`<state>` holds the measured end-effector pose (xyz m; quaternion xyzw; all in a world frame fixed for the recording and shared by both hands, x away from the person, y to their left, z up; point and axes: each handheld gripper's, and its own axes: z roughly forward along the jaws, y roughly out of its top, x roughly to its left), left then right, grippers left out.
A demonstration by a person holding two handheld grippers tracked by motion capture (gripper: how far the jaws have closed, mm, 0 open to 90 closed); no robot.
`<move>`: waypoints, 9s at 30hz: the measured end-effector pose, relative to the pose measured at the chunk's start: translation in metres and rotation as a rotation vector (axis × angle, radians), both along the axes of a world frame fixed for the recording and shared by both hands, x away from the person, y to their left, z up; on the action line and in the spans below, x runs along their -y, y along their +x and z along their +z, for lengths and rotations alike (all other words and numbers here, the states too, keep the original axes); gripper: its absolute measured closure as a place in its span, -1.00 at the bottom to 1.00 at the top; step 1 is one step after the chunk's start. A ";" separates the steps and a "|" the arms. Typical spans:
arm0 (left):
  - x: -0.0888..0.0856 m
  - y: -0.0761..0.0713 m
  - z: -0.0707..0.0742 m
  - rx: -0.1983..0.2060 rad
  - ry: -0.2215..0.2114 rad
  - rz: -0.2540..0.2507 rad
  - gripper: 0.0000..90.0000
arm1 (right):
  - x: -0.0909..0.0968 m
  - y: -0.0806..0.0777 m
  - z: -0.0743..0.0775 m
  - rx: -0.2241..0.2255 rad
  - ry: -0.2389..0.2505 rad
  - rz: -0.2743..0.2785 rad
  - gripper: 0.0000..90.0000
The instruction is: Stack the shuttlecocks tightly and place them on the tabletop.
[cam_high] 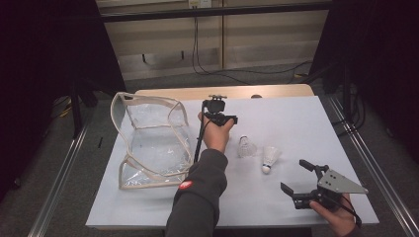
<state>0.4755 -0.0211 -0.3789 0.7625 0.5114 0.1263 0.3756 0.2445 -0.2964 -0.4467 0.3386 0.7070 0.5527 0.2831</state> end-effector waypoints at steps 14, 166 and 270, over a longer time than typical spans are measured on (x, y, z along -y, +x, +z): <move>-0.002 -0.041 0.008 0.015 -0.067 -0.099 -0.50 | 0.000 0.001 -0.001 -0.004 -0.006 -0.006 -0.94; -0.133 -0.175 -0.045 0.090 -0.163 -0.639 -0.91 | -0.005 -0.001 0.001 0.009 -0.031 0.004 -0.94; -0.228 -0.174 -0.034 0.153 -0.108 -0.541 -0.87 | -0.006 0.003 -0.002 -0.013 -0.044 -0.009 -0.94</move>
